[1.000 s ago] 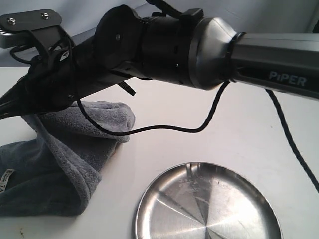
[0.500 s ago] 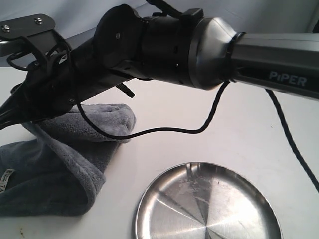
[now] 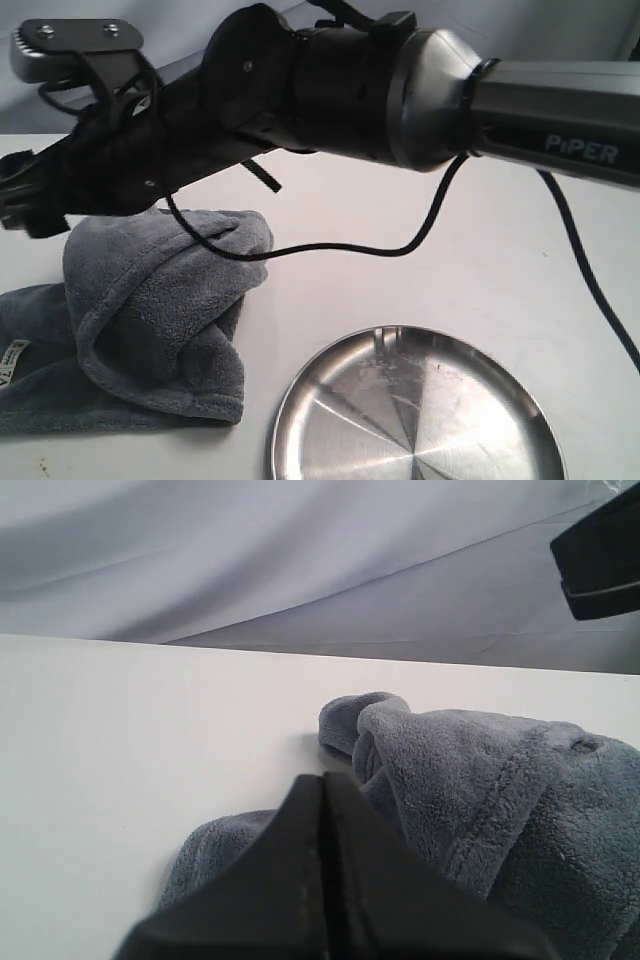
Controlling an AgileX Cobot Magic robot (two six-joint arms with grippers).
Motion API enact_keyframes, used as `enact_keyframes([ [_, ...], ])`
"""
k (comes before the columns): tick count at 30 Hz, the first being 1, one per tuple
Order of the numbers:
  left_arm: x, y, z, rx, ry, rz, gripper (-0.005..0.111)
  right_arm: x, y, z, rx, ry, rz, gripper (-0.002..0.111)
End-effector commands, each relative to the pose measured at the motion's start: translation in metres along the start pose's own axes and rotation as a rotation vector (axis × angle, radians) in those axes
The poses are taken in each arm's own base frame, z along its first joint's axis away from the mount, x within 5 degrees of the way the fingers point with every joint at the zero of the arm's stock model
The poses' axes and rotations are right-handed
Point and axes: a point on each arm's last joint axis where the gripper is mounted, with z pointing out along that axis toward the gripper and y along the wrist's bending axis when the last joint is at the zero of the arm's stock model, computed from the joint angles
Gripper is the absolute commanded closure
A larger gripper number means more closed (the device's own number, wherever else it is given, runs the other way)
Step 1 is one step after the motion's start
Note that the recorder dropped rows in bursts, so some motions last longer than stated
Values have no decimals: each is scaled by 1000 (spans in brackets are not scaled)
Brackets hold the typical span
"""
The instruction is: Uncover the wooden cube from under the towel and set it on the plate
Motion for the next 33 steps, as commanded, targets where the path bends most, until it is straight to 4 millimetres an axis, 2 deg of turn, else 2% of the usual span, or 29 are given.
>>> enact_keyframes([
  [1, 1, 0, 0, 7, -7, -13, 107, -12, -34, -17, 108, -29, 91, 34],
  [6, 1, 0, 0, 7, -7, -13, 107, -12, -75, -32, 223, 10, 186, 34],
  [10, 1, 0, 0, 7, -7, -13, 107, 4, -103, -39, 291, 152, 370, 34],
  [13, 1, 0, 0, 7, -7, -13, 107, 22, -123, -31, 333, 255, 469, 34],
  [15, 1, 0, 0, 7, -7, -13, 107, 32, -132, -19, 342, 286, 498, 34],
  [21, 1, 0, 0, 7, -7, -13, 107, 59, -150, 16, 343, 322, 562, 34],
  [25, 1, 0, 0, 7, -7, -13, 107, 71, -160, 31, 351, 309, 586, 35],
  [30, 1, 0, 0, 7, -7, -13, 107, 73, -162, 39, 329, 272, 645, 41],
  [33, 1, 0, 0, 7, -7, -13, 107, 72, -161, 40, 313, 256, 676, 50],
])
